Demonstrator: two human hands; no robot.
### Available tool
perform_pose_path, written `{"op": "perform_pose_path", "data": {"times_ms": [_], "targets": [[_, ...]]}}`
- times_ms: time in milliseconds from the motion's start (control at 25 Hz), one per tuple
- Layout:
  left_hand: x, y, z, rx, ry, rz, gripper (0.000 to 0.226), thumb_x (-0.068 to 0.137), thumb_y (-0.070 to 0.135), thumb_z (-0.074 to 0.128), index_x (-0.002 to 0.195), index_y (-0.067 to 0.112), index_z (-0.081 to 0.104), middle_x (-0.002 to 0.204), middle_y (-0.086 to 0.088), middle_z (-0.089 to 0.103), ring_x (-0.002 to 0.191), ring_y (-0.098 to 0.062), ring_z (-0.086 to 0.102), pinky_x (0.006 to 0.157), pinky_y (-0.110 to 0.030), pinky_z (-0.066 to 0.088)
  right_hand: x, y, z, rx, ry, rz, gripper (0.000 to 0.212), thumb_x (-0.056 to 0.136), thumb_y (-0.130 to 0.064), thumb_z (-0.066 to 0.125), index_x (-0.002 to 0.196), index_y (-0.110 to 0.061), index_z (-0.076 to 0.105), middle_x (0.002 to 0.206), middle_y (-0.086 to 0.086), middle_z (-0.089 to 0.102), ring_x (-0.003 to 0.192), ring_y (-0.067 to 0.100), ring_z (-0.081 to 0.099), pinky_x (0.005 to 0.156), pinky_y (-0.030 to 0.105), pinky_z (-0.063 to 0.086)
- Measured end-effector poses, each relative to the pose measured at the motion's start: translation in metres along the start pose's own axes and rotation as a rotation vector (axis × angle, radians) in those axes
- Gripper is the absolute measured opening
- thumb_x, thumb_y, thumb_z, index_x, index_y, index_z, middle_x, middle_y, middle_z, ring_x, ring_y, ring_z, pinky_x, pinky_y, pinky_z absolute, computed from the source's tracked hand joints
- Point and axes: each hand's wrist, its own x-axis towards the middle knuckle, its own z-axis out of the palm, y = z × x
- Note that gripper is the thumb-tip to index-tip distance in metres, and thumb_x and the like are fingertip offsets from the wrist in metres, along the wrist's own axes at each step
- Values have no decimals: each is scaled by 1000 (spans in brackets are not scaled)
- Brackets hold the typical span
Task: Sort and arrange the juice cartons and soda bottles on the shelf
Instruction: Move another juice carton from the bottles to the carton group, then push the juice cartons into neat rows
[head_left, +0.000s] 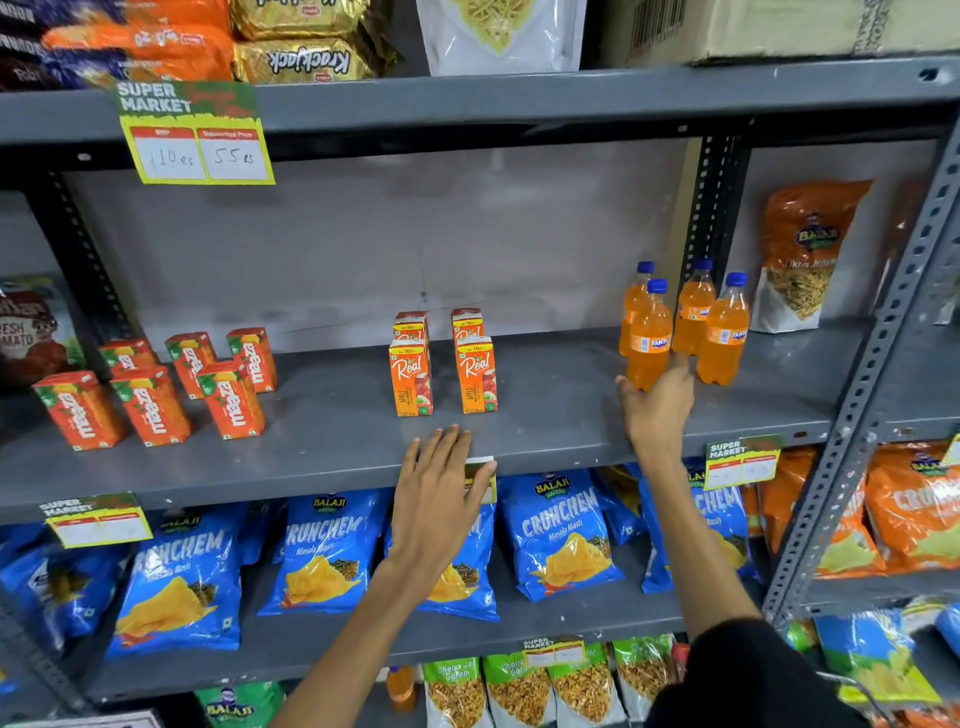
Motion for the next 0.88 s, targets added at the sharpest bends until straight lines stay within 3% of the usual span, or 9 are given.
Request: {"op": "perform_pose_path", "data": {"times_ms": [80,160,240,440,560,640,680,760,880], "targets": [[-5,-9,-8,-96,68,-6,57,102,52,44,143,14,54,152,-4,52,145,-20,42,124,-44,28,-40,-9,5,36,83,-106,52,92,-22,69,138,-8,50,127,11,59,120,24,57,99,30,43],[-11,-27,-19,-183,157,-28,50,100,45,53,137,12,60,146,-6,58,140,-22,49,121,-46,33,-79,-24,20,125,59,-152,43,93,-23,67,133,-11,57,121,7,64,110,20,62,96,31,50],[-17,-53,-34,-231,248,-64,42,98,39,59,130,11,64,137,-7,65,131,-24,57,116,-44,39,-115,-48,45,216,-43,-173,35,92,-24,67,126,-13,64,110,4,68,95,16,67,86,32,55],[-33,-150,-81,-319,459,-216,24,99,32,61,117,16,67,114,-2,71,110,-23,60,99,-39,49,-200,-123,131,396,-257,-219,18,89,-25,69,107,-26,68,80,-14,67,68,-5,63,65,7,49],[-36,-211,-105,-374,542,-371,28,96,32,63,119,17,61,117,-3,64,112,-22,56,97,-35,47,-236,-166,185,384,-392,-217,19,85,-26,73,102,-25,64,69,-15,63,63,-6,62,65,11,50],[-32,-250,-115,-430,541,-495,41,93,32,67,128,13,54,127,-8,58,118,-26,53,99,-40,46,-255,-192,222,284,-500,-217,32,82,-27,77,109,-15,64,71,-10,64,68,1,65,75,23,54],[-29,-268,-120,-471,509,-546,48,92,30,69,132,11,50,132,-10,55,121,-28,52,101,-42,46,-264,-203,240,229,-544,-208,44,80,-27,80,115,-8,62,77,-3,65,77,13,67,80,29,53],[-22,-294,-125,-540,405,-605,57,91,28,71,139,10,45,140,-12,52,126,-30,52,103,-43,46,-278,-221,270,125,-593,-186,65,75,-27,83,126,-1,54,101,13,68,100,30,65,89,37,49],[-8,-309,-123,-511,280,-624,67,87,29,75,141,7,41,143,-14,52,127,-34,54,101,-46,49,-286,-228,292,22,-606,-142,76,70,-29,86,128,1,47,127,20,56,124,35,52,101,41,47]]}}
